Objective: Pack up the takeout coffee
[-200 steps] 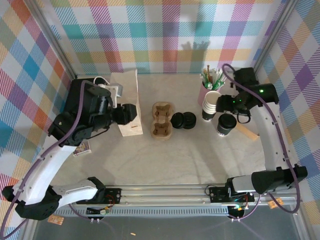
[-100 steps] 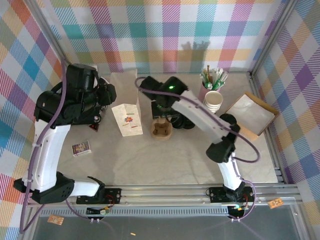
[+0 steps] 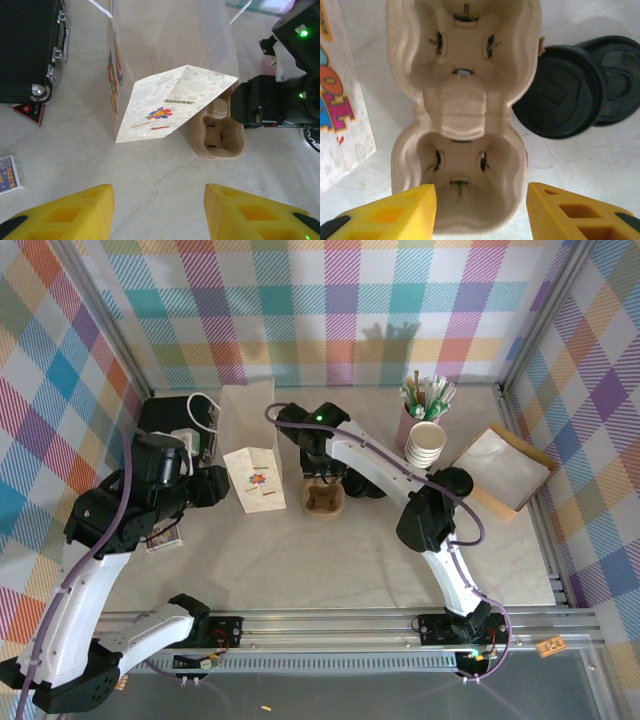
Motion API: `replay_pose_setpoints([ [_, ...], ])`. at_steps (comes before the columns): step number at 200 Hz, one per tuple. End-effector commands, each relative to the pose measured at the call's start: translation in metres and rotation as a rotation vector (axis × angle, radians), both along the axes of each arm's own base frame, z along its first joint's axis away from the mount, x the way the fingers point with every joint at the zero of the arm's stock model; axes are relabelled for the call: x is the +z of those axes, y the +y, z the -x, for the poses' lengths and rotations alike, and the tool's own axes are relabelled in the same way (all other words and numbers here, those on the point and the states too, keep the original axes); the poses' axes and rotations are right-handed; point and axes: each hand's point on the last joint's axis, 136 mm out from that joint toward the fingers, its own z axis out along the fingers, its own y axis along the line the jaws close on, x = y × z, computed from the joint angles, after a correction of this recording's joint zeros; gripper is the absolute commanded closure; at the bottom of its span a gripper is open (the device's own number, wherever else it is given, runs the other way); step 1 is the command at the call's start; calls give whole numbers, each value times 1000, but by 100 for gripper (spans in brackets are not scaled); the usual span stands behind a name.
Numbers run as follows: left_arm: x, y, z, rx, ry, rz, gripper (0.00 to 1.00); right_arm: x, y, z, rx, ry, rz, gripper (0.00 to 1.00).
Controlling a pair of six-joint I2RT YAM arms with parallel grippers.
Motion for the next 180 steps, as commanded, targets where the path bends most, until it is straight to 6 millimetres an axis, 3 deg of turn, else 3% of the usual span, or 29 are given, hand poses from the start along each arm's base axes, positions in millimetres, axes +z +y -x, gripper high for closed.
replay_pose_setpoints([
  [1, 11, 8, -1, 17, -72, -12, 49, -15, 11, -7, 9, 35, -59, 49],
  [38, 11, 9, 1, 16, -73, -18, 49, -40, 10, -11, 0, 73, -25, 51],
  [91, 9, 12, 3, 21, -70, -25, 48, -61, 16, -10, -7, 121, -36, 53],
  [180, 7, 11, 5, 10, -61, -33, 48, -70, 11, -14, -5, 134, -17, 54],
])
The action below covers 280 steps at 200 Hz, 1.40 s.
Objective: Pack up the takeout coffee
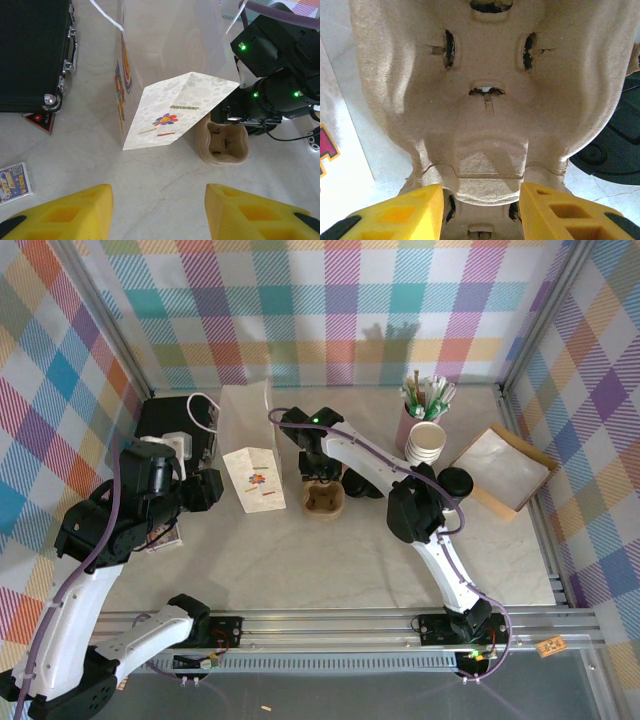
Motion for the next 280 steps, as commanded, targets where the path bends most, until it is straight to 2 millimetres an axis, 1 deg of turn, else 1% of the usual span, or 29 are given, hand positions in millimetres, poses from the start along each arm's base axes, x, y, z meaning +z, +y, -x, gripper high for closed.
replay_pose_setpoints([
  [1, 0, 3, -1, 5, -14, -13, 48, -13, -4, 2, 7, 31, 27, 54],
  [39, -1, 2, -1, 5, -11, -12, 48, -17, -8, 0, 8, 39, 42, 52],
  [89, -3, 1, -3, 4, -3, -12, 48, -21, -10, -3, 1, 45, 39, 54],
  [129, -3, 0, -3, 1, 2, -9, 48, -16, -12, -7, -4, 36, 28, 56],
  [138, -3, 0, -2, 0, 3, -9, 48, -15, -13, -7, -4, 33, 26, 54],
  [152, -2, 0, -2, 3, 2, -7, 48, -12, -13, -8, -3, 29, 23, 49],
  [172, -2, 1, -2, 5, 3, -4, 48, -12, -13, -9, -4, 31, 16, 49],
  [208, -3, 0, -1, 6, 11, 0, 48, -12, -12, -11, 1, 31, 7, 52],
  [232, -3, 1, 0, 7, 14, 2, 49, -10, -12, -10, 4, 30, 4, 46],
  [280, -5, -1, 1, 9, 18, 14, 49, -2, -14, -11, 12, 14, 3, 46],
])
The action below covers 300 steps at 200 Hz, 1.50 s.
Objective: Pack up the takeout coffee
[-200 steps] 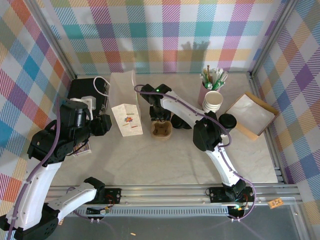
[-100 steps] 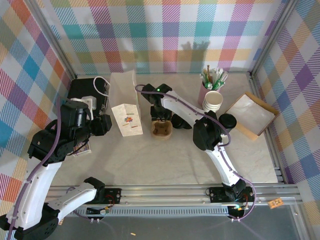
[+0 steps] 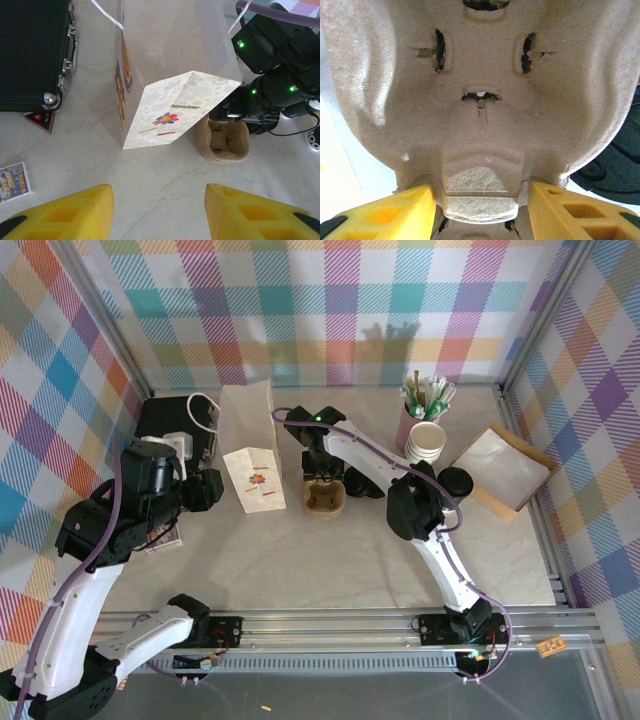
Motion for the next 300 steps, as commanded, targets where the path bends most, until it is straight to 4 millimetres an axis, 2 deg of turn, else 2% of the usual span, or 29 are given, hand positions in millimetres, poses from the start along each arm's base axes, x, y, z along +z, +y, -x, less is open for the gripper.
replay_pose_setpoints([
  [1, -4, 0, 1, 7, 13, 13, 49, 9, -4, -2, 12, -13, -2, 46],
  [67, -3, 0, 2, 13, 13, 23, 49, 13, -4, -5, 19, -29, -6, 54],
  [111, -6, 0, 4, 14, 20, 25, 49, 15, -5, -6, 16, -36, -6, 48],
  [207, -8, 0, 4, 11, 23, 22, 49, 20, -2, -8, 23, -47, -28, 63],
  [274, -9, 0, 4, 10, 23, 21, 49, 33, -6, 5, 41, -21, -50, 72],
  [300, -10, -1, 3, 6, 27, 22, 49, 38, -5, 11, 55, -23, -82, 81],
])
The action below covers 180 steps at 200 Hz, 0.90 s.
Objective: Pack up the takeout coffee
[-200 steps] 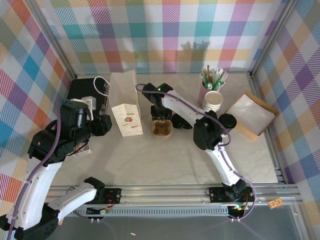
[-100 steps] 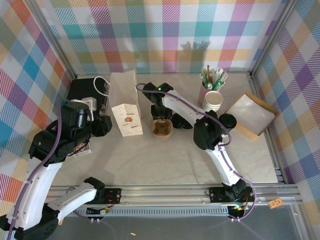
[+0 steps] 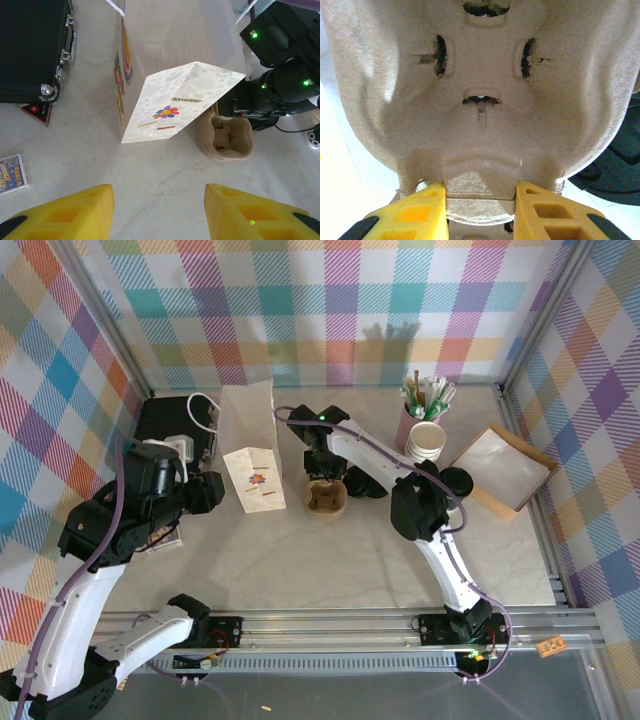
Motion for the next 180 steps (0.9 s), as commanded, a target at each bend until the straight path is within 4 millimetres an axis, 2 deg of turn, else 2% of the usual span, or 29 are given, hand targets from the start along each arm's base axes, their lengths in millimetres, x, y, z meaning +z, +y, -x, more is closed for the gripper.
replay_pose_setpoints([
  [1, -2, 0, 1, -1, 2, 8, 49, 31, -2, 6, 17, -26, -66, 81],
  [25, -4, -2, -1, -7, 6, 11, 49, 35, -2, 9, 26, -30, -95, 85],
  [83, -8, -6, -3, -19, 13, 12, 49, 35, -5, 13, 25, -5, -143, 88],
  [123, 1, -4, -7, -17, -11, -4, 49, 39, -9, 11, -3, 6, -205, 95],
  [180, 19, -1, -17, 0, -55, -32, 49, 60, -11, 10, 17, -31, -284, 100],
])
